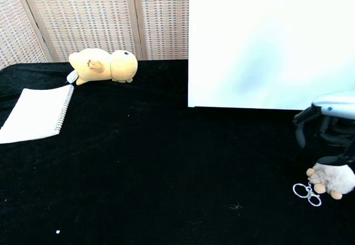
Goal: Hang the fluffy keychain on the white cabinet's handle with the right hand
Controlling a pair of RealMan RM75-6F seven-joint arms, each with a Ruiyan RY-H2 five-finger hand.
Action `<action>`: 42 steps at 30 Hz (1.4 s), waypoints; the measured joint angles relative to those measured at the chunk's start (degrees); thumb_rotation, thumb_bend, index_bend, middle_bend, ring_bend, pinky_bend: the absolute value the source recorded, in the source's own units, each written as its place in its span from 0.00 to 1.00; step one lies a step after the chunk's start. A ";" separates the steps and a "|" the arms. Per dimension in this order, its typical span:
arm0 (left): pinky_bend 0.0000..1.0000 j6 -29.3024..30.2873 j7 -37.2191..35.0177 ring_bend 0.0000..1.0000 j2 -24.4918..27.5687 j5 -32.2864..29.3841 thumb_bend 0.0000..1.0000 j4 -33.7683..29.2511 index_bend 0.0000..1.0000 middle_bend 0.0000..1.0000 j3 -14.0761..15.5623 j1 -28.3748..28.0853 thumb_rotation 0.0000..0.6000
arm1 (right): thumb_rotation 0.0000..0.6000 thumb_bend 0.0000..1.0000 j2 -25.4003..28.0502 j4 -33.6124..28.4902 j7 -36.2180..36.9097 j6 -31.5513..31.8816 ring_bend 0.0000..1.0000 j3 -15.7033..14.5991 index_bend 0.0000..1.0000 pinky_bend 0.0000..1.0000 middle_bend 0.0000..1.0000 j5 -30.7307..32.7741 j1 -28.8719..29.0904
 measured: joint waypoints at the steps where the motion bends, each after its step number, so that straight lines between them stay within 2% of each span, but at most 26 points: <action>1: 0.00 -0.04 0.00 0.00 0.01 -0.04 0.00 0.02 0.00 0.00 0.01 -0.05 1.00 | 1.00 0.48 -0.75 0.34 -1.04 -0.42 0.92 0.00 0.51 1.00 0.92 1.10 0.28; 9: 0.00 -0.33 0.19 0.00 -0.06 -0.23 0.00 -0.02 0.00 0.00 0.22 -0.35 1.00 | 1.00 0.48 -6.68 3.42 -7.18 -2.12 0.92 -0.47 0.51 1.00 0.92 9.31 1.84; 19: 0.00 -0.59 1.00 0.00 -0.44 -0.51 0.00 -0.04 0.00 0.00 0.37 -0.64 1.00 | 1.00 0.49 -10.99 6.92 -9.97 -1.48 0.92 -1.51 0.53 1.00 0.92 12.59 2.51; 27: 0.00 -0.74 1.40 0.00 -0.68 -1.00 0.00 0.00 0.00 0.00 0.46 -0.83 1.00 | 1.00 0.52 -14.15 10.19 -11.72 0.01 0.92 -3.28 0.55 1.00 0.92 12.81 2.32; 42: 0.00 -0.76 1.62 0.00 -0.90 -1.23 0.00 0.01 0.00 0.00 0.63 -1.09 1.00 | 1.00 0.54 -17.12 15.31 -13.38 2.24 0.92 -4.80 0.56 1.00 0.92 10.83 1.98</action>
